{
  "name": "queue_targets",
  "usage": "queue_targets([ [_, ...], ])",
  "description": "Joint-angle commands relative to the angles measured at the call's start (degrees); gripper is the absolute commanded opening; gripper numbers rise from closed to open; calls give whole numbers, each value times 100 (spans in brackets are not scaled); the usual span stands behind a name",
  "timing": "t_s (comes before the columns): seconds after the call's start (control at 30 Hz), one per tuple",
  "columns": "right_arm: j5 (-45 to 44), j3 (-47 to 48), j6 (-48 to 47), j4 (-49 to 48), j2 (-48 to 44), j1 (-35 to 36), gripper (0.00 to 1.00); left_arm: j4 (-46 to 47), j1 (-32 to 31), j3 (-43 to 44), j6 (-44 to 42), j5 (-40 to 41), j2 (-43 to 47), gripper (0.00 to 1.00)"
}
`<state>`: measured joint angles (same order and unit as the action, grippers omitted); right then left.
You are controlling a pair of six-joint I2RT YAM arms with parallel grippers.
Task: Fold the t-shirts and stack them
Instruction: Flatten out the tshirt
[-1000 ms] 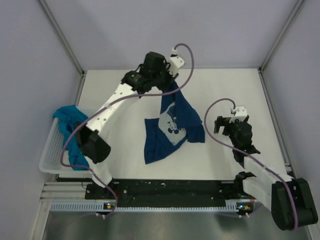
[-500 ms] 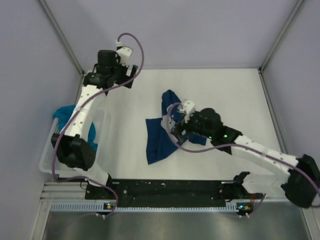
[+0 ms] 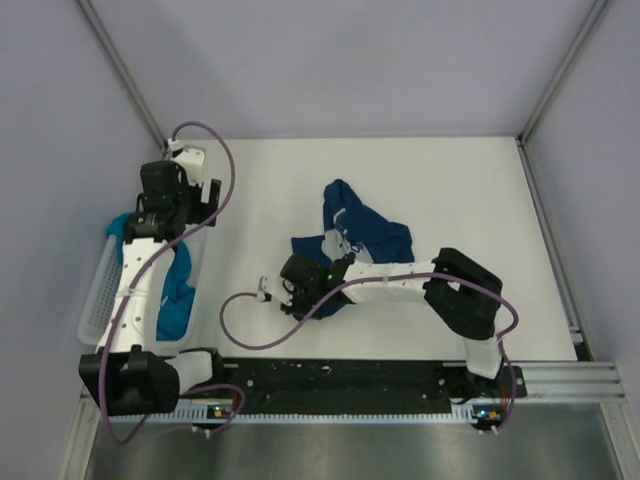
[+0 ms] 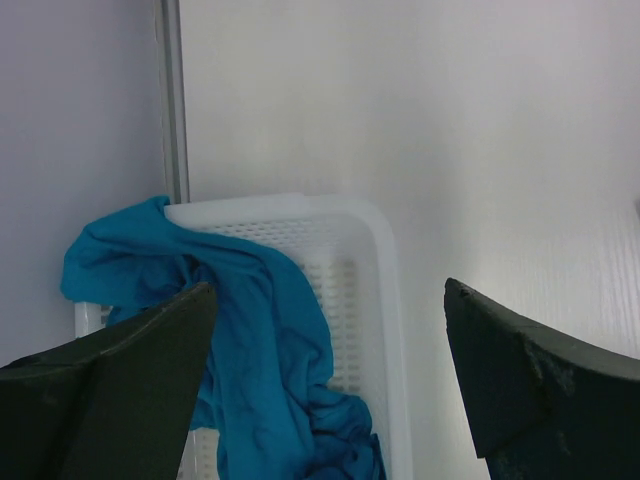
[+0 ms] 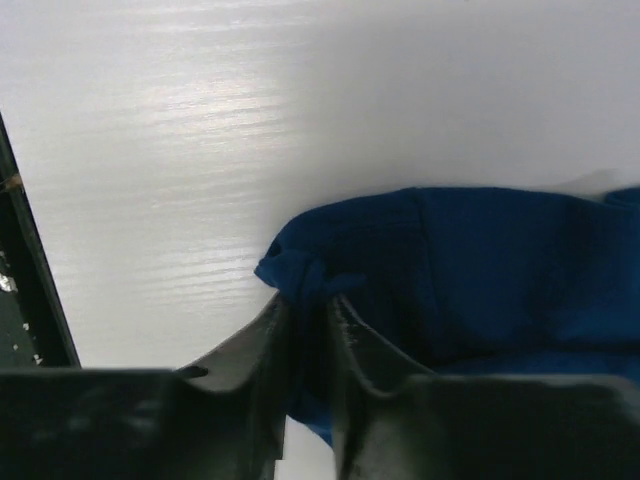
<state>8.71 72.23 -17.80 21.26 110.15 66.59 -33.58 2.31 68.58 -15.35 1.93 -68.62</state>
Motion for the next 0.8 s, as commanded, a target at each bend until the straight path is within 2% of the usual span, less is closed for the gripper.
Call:
queue_targets([
  [0.0,-238,424,-83,502,-81,-32,0,282,112,-274,-213,0,560,99],
  [0.17,-80,871,-241,766,-914,-32,0,352,130,-450,-336,-35,780,99],
  [0.33,-89,1925,-558,792,-2188,-224,0,458,130,-381,-424,-26,798,99],
  [0.47,595,2550,-137,775,-2936,-1145,0,467,139,-275,-460,-61,762,99],
  [0.57,842,2446,162,670,-3455,-2015,0,309,139,-231,-556,-630,754,99],
  [0.67,1088,1911,435,503,-3955,-2903,0,46,95,-222,-697,-1790,754,98],
  [0.77,1431,823,856,152,-4500,-3747,0,-60,-150,-292,-741,-2241,745,93],
])
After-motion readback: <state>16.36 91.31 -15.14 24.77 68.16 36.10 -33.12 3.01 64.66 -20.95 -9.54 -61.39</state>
